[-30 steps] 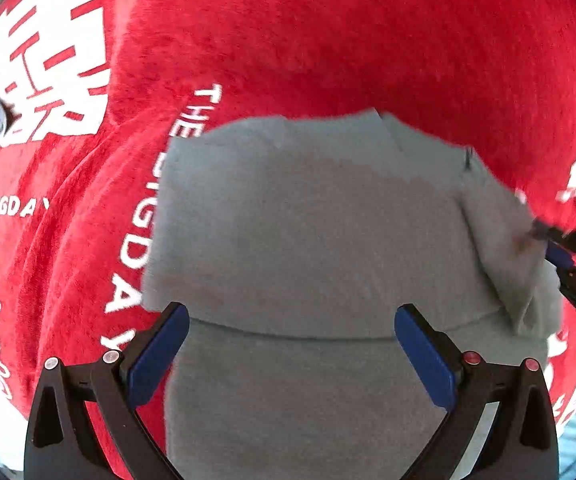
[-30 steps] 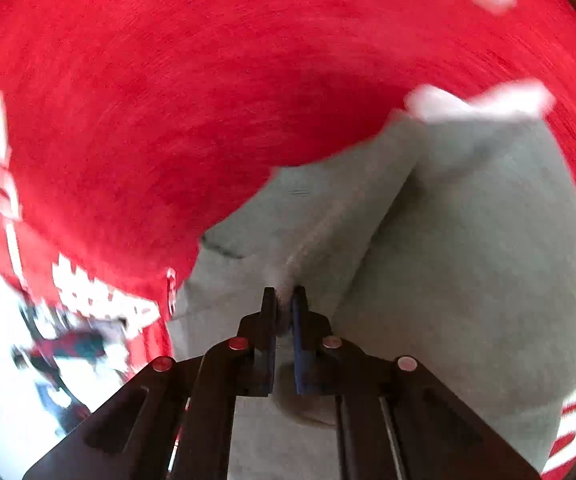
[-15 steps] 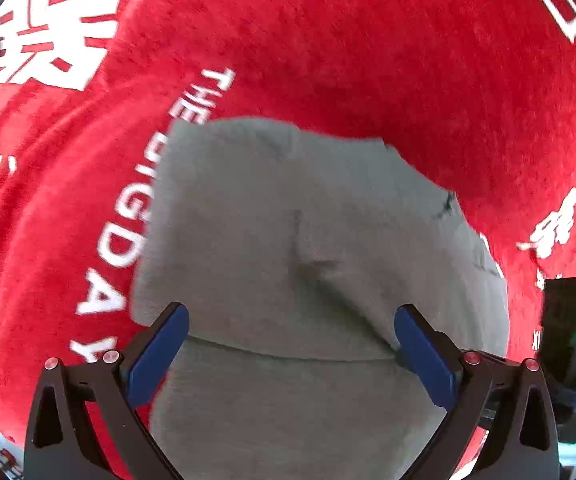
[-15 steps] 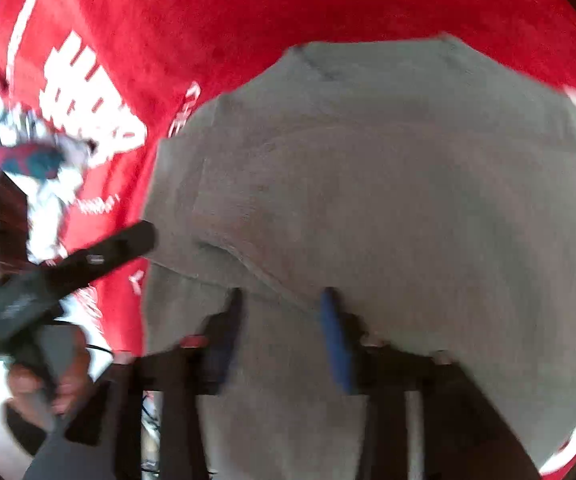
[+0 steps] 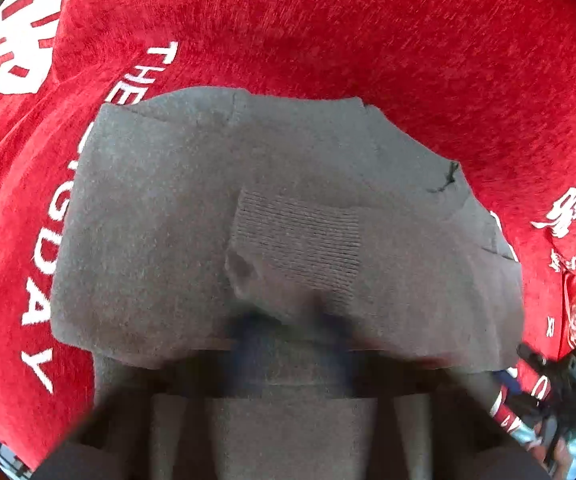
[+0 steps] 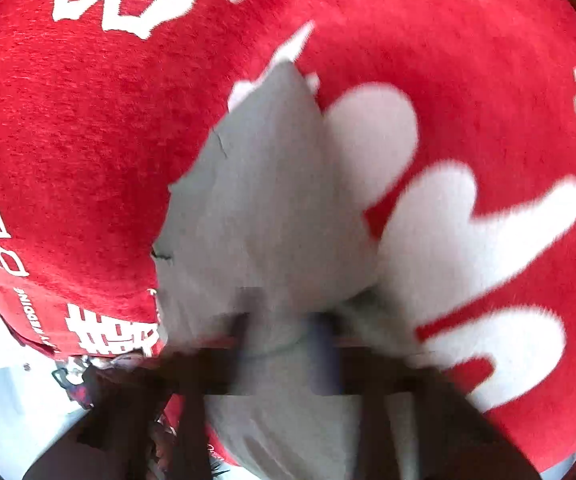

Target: Fold small clothes

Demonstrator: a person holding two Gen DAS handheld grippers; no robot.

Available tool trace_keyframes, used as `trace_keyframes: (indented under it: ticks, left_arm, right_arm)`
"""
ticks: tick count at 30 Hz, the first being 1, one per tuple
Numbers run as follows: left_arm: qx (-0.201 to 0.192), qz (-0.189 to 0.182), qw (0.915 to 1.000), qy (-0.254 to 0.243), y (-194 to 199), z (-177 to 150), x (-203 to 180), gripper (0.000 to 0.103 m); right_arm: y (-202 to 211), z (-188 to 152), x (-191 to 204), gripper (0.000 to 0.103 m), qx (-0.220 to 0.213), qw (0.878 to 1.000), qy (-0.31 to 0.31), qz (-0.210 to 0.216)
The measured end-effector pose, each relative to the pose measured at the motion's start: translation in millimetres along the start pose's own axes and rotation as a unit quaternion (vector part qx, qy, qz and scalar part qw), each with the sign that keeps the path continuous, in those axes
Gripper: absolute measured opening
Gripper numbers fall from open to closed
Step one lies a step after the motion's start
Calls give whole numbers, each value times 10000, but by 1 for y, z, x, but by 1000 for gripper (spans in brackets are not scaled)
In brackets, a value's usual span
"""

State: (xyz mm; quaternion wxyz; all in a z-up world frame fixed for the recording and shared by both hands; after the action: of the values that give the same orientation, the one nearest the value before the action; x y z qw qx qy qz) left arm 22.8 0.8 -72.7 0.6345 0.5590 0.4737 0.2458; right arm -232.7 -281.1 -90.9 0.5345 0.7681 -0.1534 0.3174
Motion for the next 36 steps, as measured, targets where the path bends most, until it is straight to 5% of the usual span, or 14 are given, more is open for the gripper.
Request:
trace_keyframes:
  ticks: [5,11,15,18,19,25,26,27,33,36]
  left_arm:
    - [-386,12,9987,-342,21,-14,-6,7]
    - [-63,175,9995,-254,1,-28,7,8]
    - [-111,367,9990,-234,16,-33,18,8]
    - [-165,585,9979,-237,30,-33,24,8]
    - [-249,776,9964,-217,37,-32,25,8]
    - [-431,868,9949,-288,52,-18,21,8]
    - [-400,919,9944,-335,48,-16,19,8]
    - [-373,944,9941,-387,44,-15,17,8]
    - [-269,1091,9921,-552,15,-7,-5,8]
    - [-267,1138,9918,-516,7,-3,-8,8]
  right_arm:
    - [9,5,-6,6,176,9955,668,-642]
    - [-4,0,-23,10,436,9939,653,-775]
    - [11,-14,-12,30,711,9883,929,-974]
    - [37,-8,-2,58,278,9857,1317,-1013]
    - [42,2,-1,58,113,9864,1304,-996]
    - [23,67,-11,58,21,9954,721,-636]
    - [13,74,-10,44,143,9958,670,-610]
    - [4,77,-7,9,293,9949,676,-684]
    - [11,72,27,8,-140,9649,1766,-1939]
    - [3,82,-2,8,42,9736,1381,-1816]
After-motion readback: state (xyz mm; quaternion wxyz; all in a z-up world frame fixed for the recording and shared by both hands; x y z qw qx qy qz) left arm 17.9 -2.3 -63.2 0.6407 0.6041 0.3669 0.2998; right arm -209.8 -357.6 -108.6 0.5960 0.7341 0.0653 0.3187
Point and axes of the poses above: each gripper's, at about its wrist camera, not at the fingertips, and y roughly against the way its jaws point, x to its left, z to its top, the point moved 4 cm from there along -y, roughly the way its jaws point, and after that the axes turned 12 degrees about x, right-handed, at the moved point
